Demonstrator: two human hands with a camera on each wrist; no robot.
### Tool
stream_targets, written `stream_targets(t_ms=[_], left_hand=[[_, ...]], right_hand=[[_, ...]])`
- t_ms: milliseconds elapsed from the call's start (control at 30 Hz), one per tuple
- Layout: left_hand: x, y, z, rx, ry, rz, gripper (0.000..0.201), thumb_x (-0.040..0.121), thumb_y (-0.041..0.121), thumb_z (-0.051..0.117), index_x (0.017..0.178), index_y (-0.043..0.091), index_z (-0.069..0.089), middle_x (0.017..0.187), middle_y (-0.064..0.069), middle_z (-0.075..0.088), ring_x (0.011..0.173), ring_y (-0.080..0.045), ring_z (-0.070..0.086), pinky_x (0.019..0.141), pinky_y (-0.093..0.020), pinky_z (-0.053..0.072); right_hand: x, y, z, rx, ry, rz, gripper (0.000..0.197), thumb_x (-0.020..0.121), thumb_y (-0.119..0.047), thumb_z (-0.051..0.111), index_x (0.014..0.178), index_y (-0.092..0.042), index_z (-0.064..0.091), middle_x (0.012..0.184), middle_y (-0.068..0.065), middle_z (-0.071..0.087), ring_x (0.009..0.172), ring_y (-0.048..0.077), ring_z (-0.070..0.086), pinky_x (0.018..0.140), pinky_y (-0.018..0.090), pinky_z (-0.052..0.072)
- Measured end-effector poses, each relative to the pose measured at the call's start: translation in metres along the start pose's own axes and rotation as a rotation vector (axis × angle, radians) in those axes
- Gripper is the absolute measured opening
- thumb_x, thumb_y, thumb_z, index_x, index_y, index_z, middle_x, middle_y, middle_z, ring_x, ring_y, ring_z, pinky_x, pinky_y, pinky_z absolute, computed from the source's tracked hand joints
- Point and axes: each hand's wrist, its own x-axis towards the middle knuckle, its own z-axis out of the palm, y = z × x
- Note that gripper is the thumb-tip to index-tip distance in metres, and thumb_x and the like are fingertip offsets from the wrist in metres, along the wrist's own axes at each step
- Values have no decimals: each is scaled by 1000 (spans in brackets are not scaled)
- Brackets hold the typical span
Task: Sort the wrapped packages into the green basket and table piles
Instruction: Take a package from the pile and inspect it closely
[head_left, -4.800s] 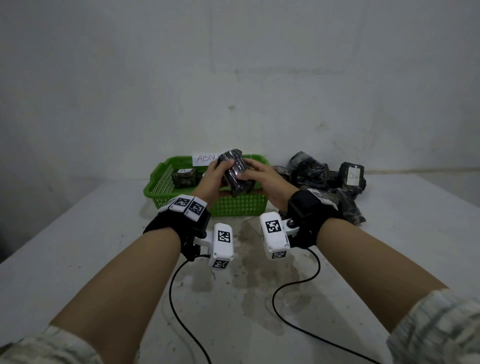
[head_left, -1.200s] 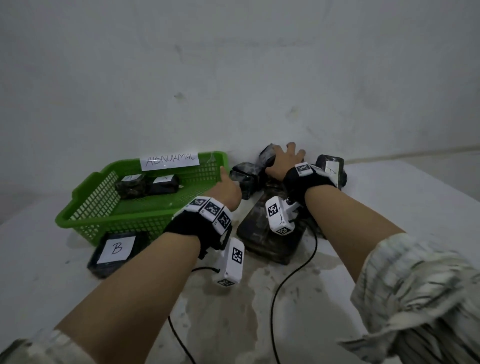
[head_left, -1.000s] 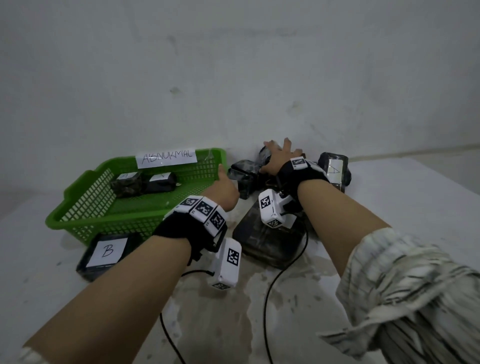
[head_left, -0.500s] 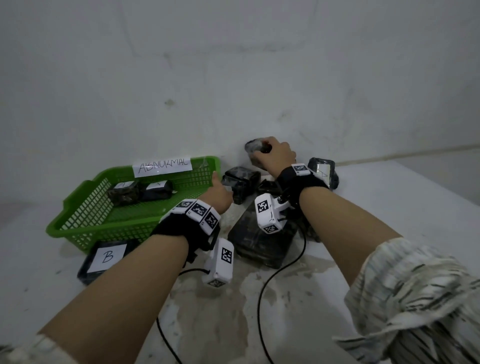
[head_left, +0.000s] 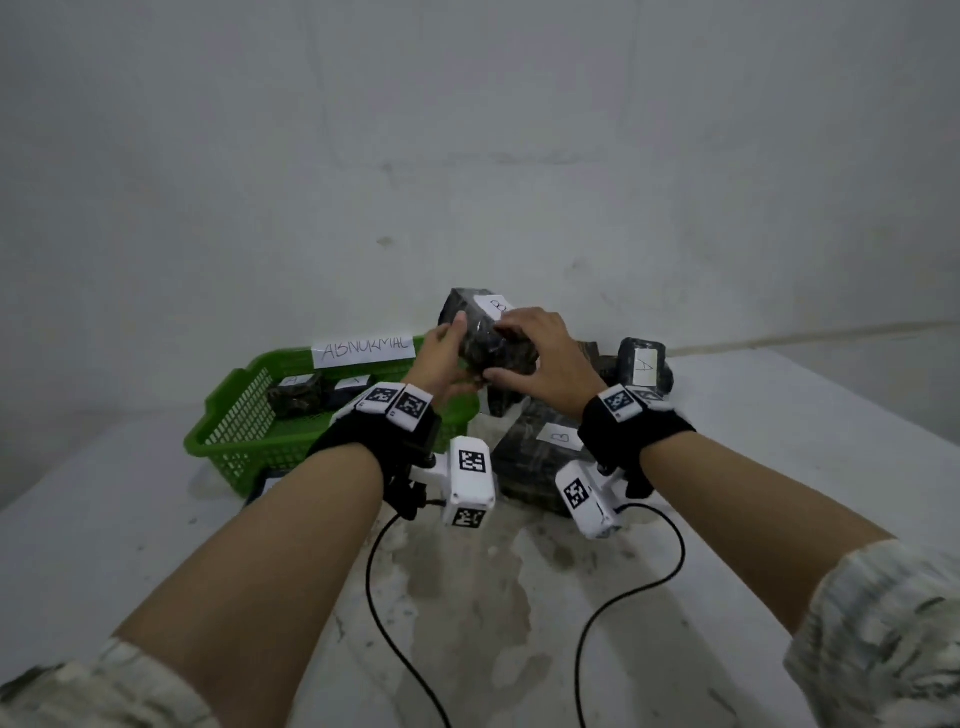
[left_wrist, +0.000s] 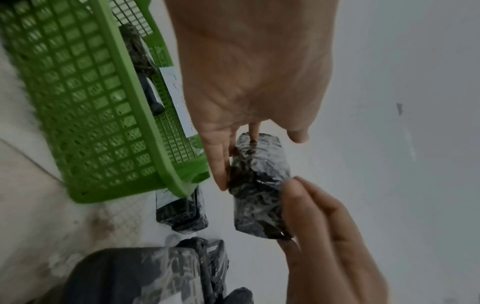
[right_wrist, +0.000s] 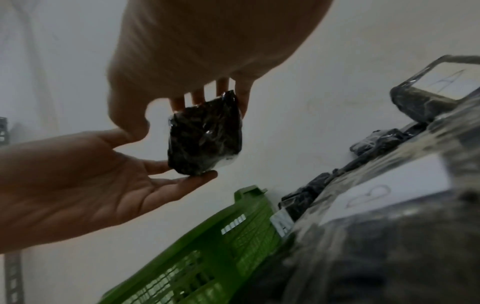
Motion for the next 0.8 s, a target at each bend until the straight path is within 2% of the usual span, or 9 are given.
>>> stream_targets(t_ms=[67, 167, 300, 500, 567, 633, 667, 733, 800], left_hand=[[-6, 3, -10, -50, 19, -35, 60, 90, 50, 52, 135, 14, 39, 133, -13, 51, 113, -36, 56, 72, -46, 57], [-14, 3, -26, -31, 63, -72, 63, 88, 38, 62, 138, 21, 29, 129, -12, 50, 108, -31, 56, 77, -46, 54], [-22, -1, -43, 88, 55, -87, 68, 86, 29, 65, 141, 23, 25, 115, -8, 53, 85, -19, 56, 70, -35, 52], [-32, 0, -60, 61, 2, -120, 62, 88, 21, 64, 140, 25, 30, 124, -12, 53, 86, -21, 57, 64, -36, 50], [-36, 0, -62, 58, -37, -116, 64, 88, 18, 63, 140, 27, 28, 116, -9, 53, 87, -23, 59, 64, -38, 51], [-39, 0, -63, 40, -62, -109, 64, 89, 15, 61, 141, 28, 27, 110, -7, 55, 89, -25, 59, 71, -42, 53], [-39, 0, -63, 27, -73, -108, 63, 89, 14, 60, 141, 29, 28, 108, -6, 55, 90, -25, 58, 75, -44, 51], [-40, -1, -62, 3, -83, -99, 61, 90, 13, 59, 141, 29, 29, 107, -6, 54, 91, -25, 56, 76, -43, 50], [-40, -1, -62, -20, -66, -90, 57, 90, 17, 58, 139, 28, 32, 110, -6, 52, 95, -23, 53, 74, -42, 50]], right_hand=[[-2, -15, 3, 81, 75, 2, 34, 86, -36, 57, 102, -7, 61, 105, 8, 59, 101, 25, 48, 89, 28, 39], [-2, -37, 4, 267, 165, 60, 4, 89, -17, 55, 87, -14, 52, 84, 5, 57, 83, 27, 54, 73, 41, 50], [2, -61, 7, 451, 192, 165, 18, 88, -9, 57, 88, -23, 45, 71, 7, 50, 63, 22, 48, 61, 33, 43], [13, -70, 23, 665, 268, 452, 25, 88, -15, 62, 104, -18, 44, 78, 2, 40, 65, 15, 41, 65, 29, 39], [18, -74, 29, 696, 273, 534, 34, 87, -29, 64, 112, -19, 42, 96, 4, 41, 76, 14, 45, 73, 26, 42], [23, -76, 35, 761, 174, 666, 55, 83, -53, 62, 123, -22, 41, 115, 5, 44, 95, 18, 52, 88, 34, 48], [24, -77, 38, 840, 114, 718, 62, 82, -59, 59, 128, -22, 39, 116, 6, 49, 99, 21, 55, 91, 40, 51], [24, -82, 40, 1046, 56, 746, 55, 93, -50, 50, 133, -15, 36, 102, 5, 58, 88, 22, 61, 85, 44, 52], [23, -86, 42, 1086, 67, 746, 47, 98, -42, 43, 133, -11, 35, 94, 4, 57, 78, 18, 61, 76, 40, 54]])
